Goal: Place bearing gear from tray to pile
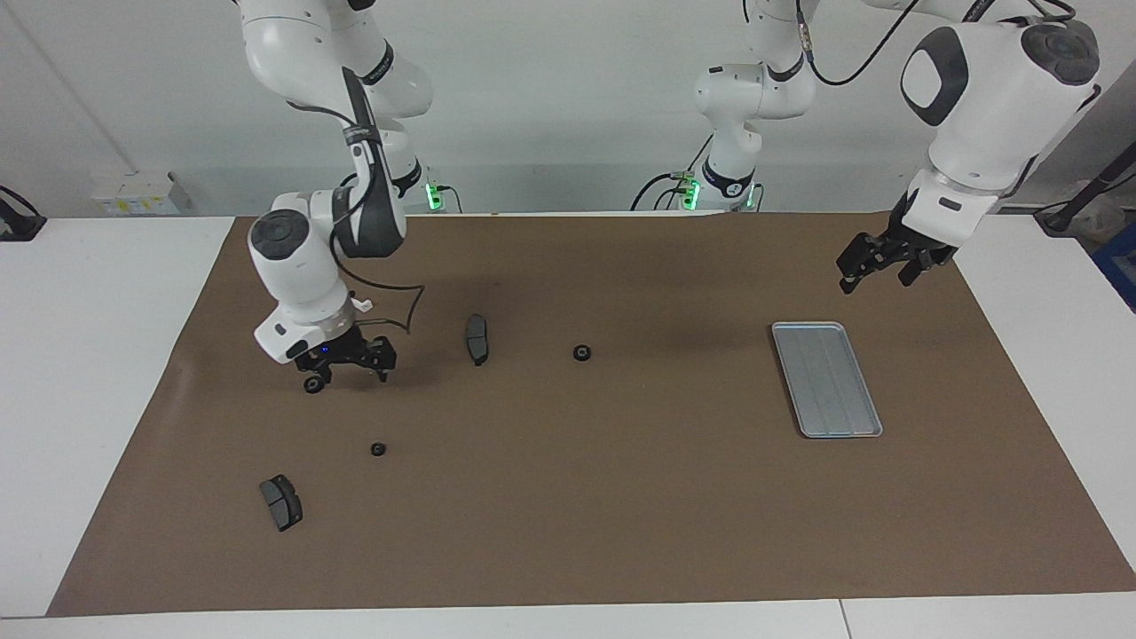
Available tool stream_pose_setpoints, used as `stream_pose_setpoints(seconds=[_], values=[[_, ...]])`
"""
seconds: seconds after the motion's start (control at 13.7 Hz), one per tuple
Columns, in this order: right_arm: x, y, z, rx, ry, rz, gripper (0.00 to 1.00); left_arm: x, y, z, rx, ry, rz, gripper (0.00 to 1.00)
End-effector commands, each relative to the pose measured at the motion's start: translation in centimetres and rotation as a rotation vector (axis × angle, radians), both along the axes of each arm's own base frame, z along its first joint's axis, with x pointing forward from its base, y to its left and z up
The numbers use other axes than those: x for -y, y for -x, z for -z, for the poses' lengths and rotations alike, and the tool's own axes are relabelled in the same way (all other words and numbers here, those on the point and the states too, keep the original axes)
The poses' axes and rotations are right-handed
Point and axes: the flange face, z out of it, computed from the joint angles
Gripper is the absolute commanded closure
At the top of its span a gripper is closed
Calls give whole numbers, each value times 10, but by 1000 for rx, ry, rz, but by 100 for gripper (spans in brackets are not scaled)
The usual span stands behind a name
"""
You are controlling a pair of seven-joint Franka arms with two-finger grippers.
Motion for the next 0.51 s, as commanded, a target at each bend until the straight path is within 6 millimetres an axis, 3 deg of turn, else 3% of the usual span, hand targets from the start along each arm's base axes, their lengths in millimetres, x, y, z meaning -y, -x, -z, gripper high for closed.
stream_pose_setpoints(seconds=[0.0, 0.29, 0.44], values=[[-46, 6, -11, 7, -16, 41, 0, 6, 18, -6, -33, 1, 25, 0], [-135, 25, -14, 23, -46, 83, 0, 8, 35, 21, -26, 3, 32, 0], [-162, 33, -11, 28, -56, 80, 0, 7, 34, 22, -20, -16, 39, 0]])
